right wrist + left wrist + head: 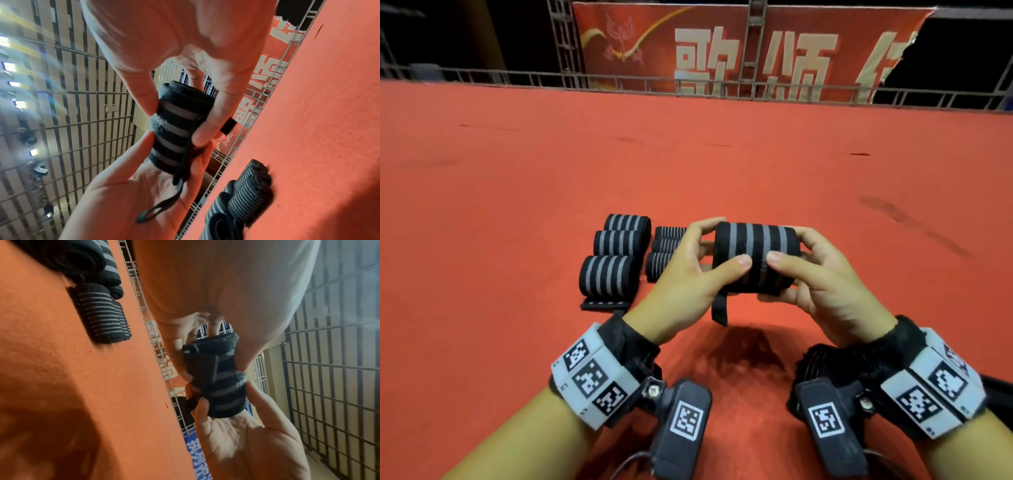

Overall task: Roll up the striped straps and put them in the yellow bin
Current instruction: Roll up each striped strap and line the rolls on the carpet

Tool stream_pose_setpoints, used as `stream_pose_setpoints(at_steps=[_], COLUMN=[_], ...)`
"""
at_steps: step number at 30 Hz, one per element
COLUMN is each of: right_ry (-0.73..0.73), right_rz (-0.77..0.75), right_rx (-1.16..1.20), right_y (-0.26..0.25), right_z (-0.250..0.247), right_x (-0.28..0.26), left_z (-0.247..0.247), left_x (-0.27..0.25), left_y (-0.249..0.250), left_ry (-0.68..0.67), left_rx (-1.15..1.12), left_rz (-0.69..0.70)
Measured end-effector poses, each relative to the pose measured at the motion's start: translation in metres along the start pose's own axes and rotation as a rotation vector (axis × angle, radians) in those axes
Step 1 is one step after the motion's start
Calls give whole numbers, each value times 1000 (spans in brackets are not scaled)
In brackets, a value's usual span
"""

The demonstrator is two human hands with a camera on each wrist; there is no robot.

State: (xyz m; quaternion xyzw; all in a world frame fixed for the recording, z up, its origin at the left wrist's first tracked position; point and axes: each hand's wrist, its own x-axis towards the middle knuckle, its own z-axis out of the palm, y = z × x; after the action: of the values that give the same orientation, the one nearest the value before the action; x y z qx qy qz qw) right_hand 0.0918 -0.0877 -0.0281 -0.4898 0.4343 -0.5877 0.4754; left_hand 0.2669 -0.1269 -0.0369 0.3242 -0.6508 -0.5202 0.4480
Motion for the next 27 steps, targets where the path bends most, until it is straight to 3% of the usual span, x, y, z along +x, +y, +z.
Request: stream_pose_setpoints(at_steps=[9,15,21,24,27], right_ry=[-56,-40,36,70,116], right_rz=[122,321,489,423,369], right_rx=[-78,-118,-348,-669,-771], right_y=[-5,22,71,89,90], right_z=[67,141,188,200,205], right_x=[-21,-25,-10,0,13], left_z=[-51,-107,-141,-150,-158], left_x=[-52,-85,-95,-92,-81], left_y=[16,-1,-31,-41,-45], left_ry=[155,287,347,347,357], left_rx=[15,45,296,664,676], left_rz=[-61,-252,-446,-513,-491])
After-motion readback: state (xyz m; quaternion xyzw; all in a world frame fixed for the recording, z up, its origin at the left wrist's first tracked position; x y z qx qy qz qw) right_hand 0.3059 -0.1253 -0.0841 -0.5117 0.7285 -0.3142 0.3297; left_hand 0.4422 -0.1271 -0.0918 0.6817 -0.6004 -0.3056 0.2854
